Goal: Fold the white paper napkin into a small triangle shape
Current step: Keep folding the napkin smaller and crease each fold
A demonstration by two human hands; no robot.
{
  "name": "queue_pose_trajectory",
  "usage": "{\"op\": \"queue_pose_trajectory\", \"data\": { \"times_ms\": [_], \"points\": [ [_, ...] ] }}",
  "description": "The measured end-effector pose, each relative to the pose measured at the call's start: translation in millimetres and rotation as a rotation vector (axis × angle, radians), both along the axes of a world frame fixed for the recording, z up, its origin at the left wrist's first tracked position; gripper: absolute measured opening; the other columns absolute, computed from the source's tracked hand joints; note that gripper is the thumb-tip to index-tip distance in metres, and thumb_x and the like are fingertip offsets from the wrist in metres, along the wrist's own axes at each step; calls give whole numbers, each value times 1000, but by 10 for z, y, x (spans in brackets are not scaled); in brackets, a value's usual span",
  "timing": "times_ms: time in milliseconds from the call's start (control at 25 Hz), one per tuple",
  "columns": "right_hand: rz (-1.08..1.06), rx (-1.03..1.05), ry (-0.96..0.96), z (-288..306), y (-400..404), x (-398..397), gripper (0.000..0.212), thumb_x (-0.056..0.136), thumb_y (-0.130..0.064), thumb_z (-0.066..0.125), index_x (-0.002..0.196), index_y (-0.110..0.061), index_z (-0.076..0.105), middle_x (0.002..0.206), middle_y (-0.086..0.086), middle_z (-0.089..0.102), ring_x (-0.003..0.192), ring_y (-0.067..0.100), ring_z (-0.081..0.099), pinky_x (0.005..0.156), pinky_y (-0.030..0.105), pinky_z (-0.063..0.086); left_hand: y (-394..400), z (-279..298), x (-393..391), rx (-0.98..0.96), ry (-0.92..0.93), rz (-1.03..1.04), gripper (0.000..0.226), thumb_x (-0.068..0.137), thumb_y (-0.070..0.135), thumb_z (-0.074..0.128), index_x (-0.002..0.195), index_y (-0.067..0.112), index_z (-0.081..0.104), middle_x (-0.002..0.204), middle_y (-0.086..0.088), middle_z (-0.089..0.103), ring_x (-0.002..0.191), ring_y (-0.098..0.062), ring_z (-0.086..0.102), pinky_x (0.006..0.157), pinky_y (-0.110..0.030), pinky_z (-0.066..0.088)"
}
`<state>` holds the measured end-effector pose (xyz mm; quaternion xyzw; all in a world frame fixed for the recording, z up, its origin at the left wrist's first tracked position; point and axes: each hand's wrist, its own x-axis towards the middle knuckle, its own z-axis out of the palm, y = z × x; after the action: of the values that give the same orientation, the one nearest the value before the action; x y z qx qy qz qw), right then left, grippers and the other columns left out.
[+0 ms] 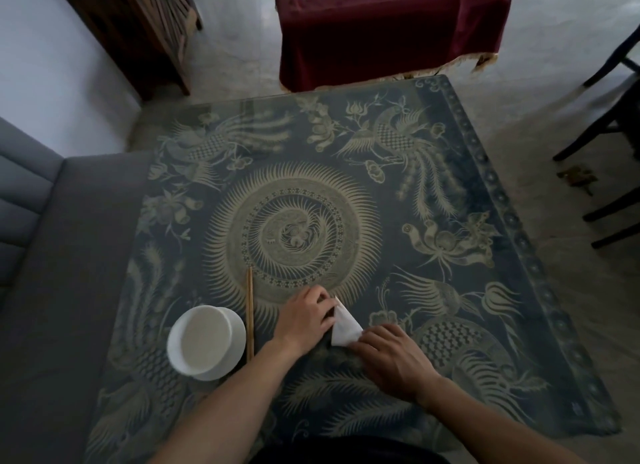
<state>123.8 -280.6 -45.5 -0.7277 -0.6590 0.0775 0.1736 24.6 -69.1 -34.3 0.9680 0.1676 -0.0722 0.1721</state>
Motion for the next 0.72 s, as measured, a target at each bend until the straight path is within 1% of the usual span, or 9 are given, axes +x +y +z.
{"op": "queue_pose_trajectory", "data": {
  "times_ms": [120, 200, 280, 360, 520, 640, 720],
  "points": [
    [-14, -7, -24, -16, -15, -14, 35, 84, -27, 63, 118, -17, 63, 119, 3, 64, 114, 24, 57, 91, 39, 47, -47, 17, 65, -79, -9, 188, 44, 91, 42, 63, 131, 27, 57, 120, 2, 53, 111, -19, 50, 84, -31, 46],
    [-24, -32, -33, -39, -57, -50, 38, 86, -29, 61, 121, -16, 61, 124, 3, 63, 116, 25, 57, 91, 39, 49, -96, 12, 127, -89, 16, 286, 47, 89, 45, 64, 131, 25, 57, 121, 1, 53, 111, -19, 50, 88, -34, 47],
    [-26, -77, -38, -56, -94, -79, 40, 88, -30, 58, 126, -16, 60, 127, 2, 62, 115, 23, 58, 89, 38, 51, -137, 16, 168, -34, 38, 282, 46, 88, 46, 65, 128, 24, 57, 120, 1, 54, 109, -19, 51, 89, -34, 46],
    [-37, -100, -40, -58, -106, -90, 42, 88, -30, 55, 128, -16, 59, 129, 2, 61, 115, 23, 58, 88, 38, 52, -137, 20, 193, -19, 31, 266, 41, 88, 44, 67, 123, 24, 59, 117, 2, 55, 107, -18, 52, 89, -32, 45],
    [-51, -104, -22, -44, -104, -104, 43, 88, -30, 53, 127, -16, 59, 128, 2, 61, 114, 23, 58, 87, 37, 52, -136, 53, 284, -39, 92, 226, 27, 89, 35, 66, 112, 22, 61, 113, 2, 52, 105, -18, 50, 81, -28, 40],
    [-41, -100, 4, -42, -111, -90, 43, 87, -28, 55, 129, -17, 58, 129, 1, 60, 115, 23, 58, 87, 37, 52, -151, 85, 378, -94, 170, 219, 15, 92, 24, 61, 105, 19, 60, 113, -1, 49, 107, -20, 48, 83, -32, 45],
    [-30, -105, 4, -42, -108, -74, 45, 86, -29, 58, 129, -17, 57, 129, 1, 60, 116, 22, 57, 88, 36, 51, -150, 105, 411, -153, 206, 237, 7, 92, 18, 60, 99, 19, 59, 112, -1, 47, 105, -20, 48, 82, -34, 47]
  ]
}}
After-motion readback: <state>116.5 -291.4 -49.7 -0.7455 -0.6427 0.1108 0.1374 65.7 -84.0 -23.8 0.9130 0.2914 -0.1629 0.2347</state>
